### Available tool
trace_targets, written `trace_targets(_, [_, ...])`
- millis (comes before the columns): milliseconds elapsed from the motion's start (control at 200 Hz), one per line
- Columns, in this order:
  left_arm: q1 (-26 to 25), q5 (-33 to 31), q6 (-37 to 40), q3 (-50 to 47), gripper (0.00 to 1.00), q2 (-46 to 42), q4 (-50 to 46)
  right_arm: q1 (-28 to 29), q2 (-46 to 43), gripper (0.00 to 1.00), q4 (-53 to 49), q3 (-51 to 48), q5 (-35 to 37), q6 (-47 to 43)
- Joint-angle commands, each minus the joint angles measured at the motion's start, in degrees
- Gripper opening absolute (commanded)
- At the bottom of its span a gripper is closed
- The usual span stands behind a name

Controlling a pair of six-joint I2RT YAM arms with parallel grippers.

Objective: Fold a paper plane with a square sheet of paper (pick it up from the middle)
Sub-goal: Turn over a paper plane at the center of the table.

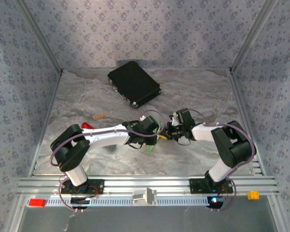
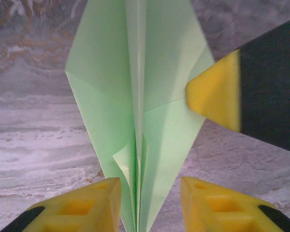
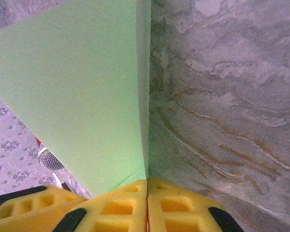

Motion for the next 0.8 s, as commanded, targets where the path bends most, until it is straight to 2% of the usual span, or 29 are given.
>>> trace_targets(0, [0.23, -1.36, 0.81, -0.72, 0.39, -1.16, 0.83, -0.40, 0.04, 0.09, -0.96, -0.61, 0.05, -1.01])
trace_targets(570, [1.05, -0.22, 2.17, 2.61, 0.43, 4.33, -0.03, -0.68, -0.22, 0.09, -0.89, -0.68, -0.26, -1.05])
trace_targets(795, [0.98, 1.59, 2.52, 2.55, 0.37, 5.37, 0.68, -0.73, -0.10, 0.09, -0.76, -0.68, -0.11, -0.97])
